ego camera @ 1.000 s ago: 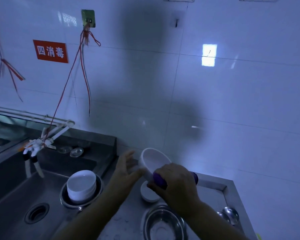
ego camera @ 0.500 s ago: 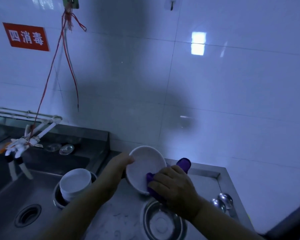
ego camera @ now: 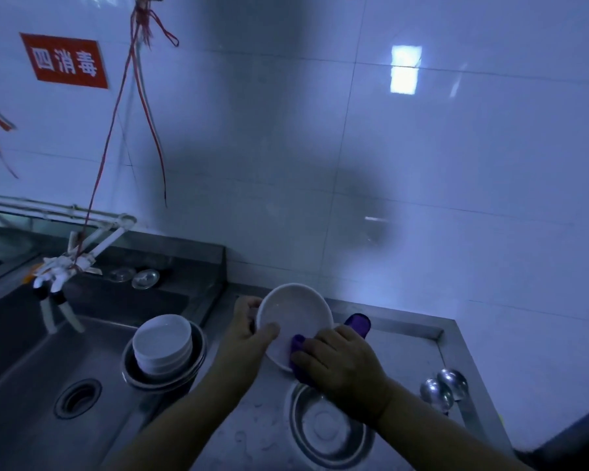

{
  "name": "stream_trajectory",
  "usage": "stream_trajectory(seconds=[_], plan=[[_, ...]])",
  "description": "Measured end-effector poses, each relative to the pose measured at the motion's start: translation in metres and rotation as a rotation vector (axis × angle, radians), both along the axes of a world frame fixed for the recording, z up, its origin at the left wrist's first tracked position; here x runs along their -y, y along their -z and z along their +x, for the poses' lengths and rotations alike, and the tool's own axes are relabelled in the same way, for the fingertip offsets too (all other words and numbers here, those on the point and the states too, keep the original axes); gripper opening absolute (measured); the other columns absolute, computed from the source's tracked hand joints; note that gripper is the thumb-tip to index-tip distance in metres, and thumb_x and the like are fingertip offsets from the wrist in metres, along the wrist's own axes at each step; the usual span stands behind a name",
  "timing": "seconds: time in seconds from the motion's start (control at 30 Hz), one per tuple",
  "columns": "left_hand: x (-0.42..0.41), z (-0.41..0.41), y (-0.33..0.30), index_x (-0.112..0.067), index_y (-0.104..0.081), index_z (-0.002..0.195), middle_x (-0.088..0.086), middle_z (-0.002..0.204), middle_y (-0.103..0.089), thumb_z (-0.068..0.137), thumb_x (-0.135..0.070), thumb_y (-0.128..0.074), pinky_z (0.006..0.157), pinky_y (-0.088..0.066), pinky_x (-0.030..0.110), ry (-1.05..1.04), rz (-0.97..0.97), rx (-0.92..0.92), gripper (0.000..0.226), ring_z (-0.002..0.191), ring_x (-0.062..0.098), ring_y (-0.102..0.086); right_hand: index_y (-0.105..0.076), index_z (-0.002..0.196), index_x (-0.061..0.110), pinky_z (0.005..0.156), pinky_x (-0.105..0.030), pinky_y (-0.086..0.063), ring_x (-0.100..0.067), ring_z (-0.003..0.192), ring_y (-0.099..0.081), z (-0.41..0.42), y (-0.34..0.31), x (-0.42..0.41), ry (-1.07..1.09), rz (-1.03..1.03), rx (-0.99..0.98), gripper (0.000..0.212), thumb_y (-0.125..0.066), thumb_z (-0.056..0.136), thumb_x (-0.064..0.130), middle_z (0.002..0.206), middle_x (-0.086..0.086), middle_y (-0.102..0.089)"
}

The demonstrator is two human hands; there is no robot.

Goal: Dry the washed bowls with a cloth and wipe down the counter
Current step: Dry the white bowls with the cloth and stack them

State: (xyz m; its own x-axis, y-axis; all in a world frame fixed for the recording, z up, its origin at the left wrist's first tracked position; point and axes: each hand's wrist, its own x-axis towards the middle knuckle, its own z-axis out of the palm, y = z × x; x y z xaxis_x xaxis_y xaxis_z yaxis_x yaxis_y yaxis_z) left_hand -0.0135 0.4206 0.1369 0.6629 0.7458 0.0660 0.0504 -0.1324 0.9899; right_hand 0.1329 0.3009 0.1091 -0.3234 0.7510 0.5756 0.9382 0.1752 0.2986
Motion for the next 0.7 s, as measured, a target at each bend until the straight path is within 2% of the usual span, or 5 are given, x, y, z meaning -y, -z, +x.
stream_trajectory(seconds=[0.2, 0.3, 0.4, 0.5, 0.7], plan=[[-0.041, -0.032, 0.007, -0.016, -0.061, 0.097, 0.016, 0.098, -0.065, 0.076, -0.021, -0.062, 0.07, -0.053, 0.039, 0.132, -0.222, -0.208, 0.022, 0.087, 0.028, -0.065, -0.063, 0.106, 0.021, 0.079, -0.029, -0.049, -0.015, 0.092, -0.059, 0.012, -0.003, -0.015, -0.157, -0.147, 0.164, 0.022, -0.061, 0.084, 0.023, 0.108, -0.001, -0.066], [-0.068, -0.045, 0.02, -0.011, -0.063, 0.101, 0.02, 0.104, -0.065, 0.079, -0.02, -0.058, 0.086, -0.049, 0.05, 0.029, -0.19, -0.309, 0.024, 0.097, 0.036, -0.061, -0.06, 0.109, 0.016, 0.074, -0.034, -0.052, -0.019, 0.091, -0.061, 0.007, 0.004, -0.034, -0.137, -0.099, 0.033, 0.036, -0.076, 0.077, 0.021, 0.109, -0.007, -0.067], [-0.108, -0.063, 0.035, -0.008, -0.058, 0.109, 0.017, 0.106, -0.06, 0.091, -0.009, -0.049, 0.073, -0.043, 0.036, -0.149, -0.078, -0.384, 0.02, 0.091, 0.029, -0.054, -0.052, 0.112, 0.016, 0.073, -0.038, -0.055, -0.023, 0.087, -0.065, 0.004, 0.012, -0.05, -0.018, -0.062, -0.155, 0.063, -0.088, 0.061, 0.019, 0.103, -0.01, -0.069], [-0.157, -0.087, 0.047, 0.0, -0.05, 0.106, 0.022, 0.101, -0.053, 0.094, -0.013, -0.045, 0.07, -0.034, 0.034, -0.329, 0.002, -0.468, 0.018, 0.085, 0.029, -0.049, -0.065, 0.107, 0.01, 0.07, -0.042, -0.057, -0.028, 0.085, -0.067, 0.001, 0.023, -0.059, 0.067, -0.063, -0.261, 0.057, -0.091, 0.056, 0.012, 0.1, -0.012, -0.069], [-0.218, -0.109, 0.072, -0.008, -0.044, 0.094, 0.015, 0.087, -0.055, 0.094, -0.024, -0.044, 0.066, -0.042, 0.038, -0.422, 0.109, -0.62, 0.016, 0.074, 0.03, -0.054, -0.073, 0.088, -0.001, 0.067, -0.04, -0.058, -0.031, 0.072, -0.067, -0.02, 0.038, -0.079, 0.129, -0.036, -0.37, 0.042, -0.091, 0.05, 0.002, 0.086, -0.017, -0.07]])
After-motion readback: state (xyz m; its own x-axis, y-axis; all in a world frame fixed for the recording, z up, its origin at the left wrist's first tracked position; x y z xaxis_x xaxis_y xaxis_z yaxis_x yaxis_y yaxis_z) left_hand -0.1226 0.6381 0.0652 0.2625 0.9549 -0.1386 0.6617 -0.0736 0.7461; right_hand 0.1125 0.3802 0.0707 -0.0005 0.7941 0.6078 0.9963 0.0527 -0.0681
